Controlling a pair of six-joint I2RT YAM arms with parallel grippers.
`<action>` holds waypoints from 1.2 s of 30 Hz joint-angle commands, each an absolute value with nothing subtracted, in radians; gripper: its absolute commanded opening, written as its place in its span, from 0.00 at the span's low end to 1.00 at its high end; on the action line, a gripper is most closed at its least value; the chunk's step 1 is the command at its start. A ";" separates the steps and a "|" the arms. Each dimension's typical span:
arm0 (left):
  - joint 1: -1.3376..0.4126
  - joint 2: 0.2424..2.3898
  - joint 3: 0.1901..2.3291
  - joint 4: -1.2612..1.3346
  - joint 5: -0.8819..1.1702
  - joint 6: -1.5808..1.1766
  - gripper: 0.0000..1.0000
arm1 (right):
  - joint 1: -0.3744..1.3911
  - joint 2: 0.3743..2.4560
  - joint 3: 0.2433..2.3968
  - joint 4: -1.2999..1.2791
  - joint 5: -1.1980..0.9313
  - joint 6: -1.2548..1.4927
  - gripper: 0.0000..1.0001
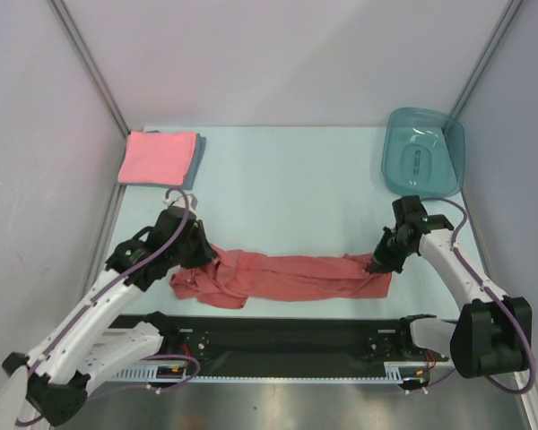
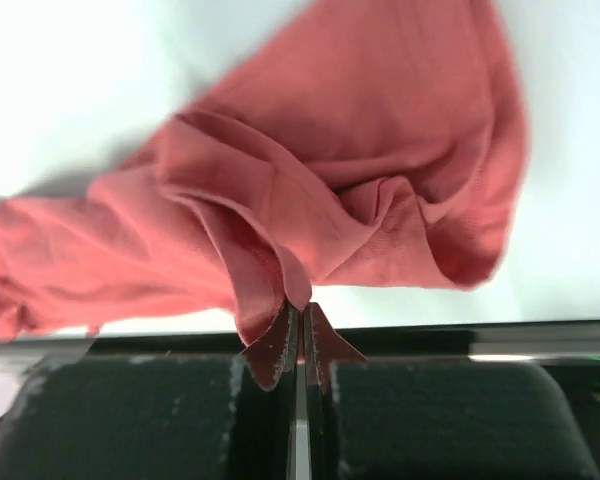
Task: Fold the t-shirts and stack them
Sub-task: Flatten the tshirt out
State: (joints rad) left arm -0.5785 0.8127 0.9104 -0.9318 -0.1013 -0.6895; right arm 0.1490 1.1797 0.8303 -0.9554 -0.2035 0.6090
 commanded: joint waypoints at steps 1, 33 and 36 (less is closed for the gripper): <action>-0.586 0.862 0.882 -0.832 -0.060 -0.673 0.00 | 0.051 1.212 0.733 -0.843 -0.496 0.574 0.00; -0.587 0.850 0.851 -0.792 -0.020 -0.660 0.00 | 0.166 1.086 0.830 -0.962 -0.256 0.492 0.82; -0.586 0.847 0.850 -0.793 -0.018 -0.657 0.01 | 0.199 1.103 0.790 -0.930 -0.258 0.506 0.77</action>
State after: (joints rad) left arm -0.5831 0.8627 0.8303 -0.8234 -0.0372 -0.6796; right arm 0.1730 1.0901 0.8028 -0.9455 -0.2535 0.5060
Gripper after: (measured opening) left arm 0.018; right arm 0.779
